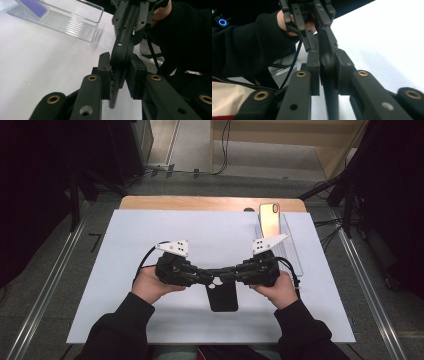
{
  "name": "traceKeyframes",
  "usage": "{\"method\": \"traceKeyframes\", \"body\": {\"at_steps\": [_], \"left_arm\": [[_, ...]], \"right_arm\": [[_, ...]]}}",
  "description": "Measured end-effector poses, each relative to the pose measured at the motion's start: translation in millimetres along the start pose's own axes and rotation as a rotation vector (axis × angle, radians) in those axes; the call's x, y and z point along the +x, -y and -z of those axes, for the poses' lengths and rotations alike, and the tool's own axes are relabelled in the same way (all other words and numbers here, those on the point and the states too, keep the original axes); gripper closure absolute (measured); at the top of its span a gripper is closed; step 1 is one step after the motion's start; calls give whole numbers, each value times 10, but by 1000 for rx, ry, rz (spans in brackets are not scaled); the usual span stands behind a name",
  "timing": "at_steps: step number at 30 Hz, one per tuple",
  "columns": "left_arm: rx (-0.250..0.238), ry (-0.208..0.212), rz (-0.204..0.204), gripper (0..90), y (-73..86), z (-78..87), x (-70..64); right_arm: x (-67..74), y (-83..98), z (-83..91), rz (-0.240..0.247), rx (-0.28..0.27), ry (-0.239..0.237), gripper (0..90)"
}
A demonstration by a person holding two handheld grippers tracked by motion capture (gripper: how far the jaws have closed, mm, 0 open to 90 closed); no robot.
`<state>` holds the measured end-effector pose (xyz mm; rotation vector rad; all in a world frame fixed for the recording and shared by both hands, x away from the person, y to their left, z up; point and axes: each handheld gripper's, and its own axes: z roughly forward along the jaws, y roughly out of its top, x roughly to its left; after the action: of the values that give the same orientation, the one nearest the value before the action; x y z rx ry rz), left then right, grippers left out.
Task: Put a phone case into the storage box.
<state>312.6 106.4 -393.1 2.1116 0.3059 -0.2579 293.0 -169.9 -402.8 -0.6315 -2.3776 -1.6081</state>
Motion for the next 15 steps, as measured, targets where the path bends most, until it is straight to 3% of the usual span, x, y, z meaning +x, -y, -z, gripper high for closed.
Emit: {"method": "traceKeyframes", "body": {"at_steps": [4, 6, 11, 14, 15], "left_arm": [[19, 6, 10, 774, 3, 7, 11], [24, 7, 22, 774, 14, 19, 22], [6, -25, 71, 773, 8, 95, 49], [21, -74, 135, 772, -6, 136, 58], [18, -96, 132, 772, -2, 150, 61]], "right_arm": [[1, -3, 0, -6, -10, 25, 665], [5, -8, 7, -9, -23, 24, 577], [26, -13, 55, -1, -74, 107, 410], [27, -5, 58, 1, -79, 146, 321], [27, -1, 56, -1, -79, 149, 302]]}}
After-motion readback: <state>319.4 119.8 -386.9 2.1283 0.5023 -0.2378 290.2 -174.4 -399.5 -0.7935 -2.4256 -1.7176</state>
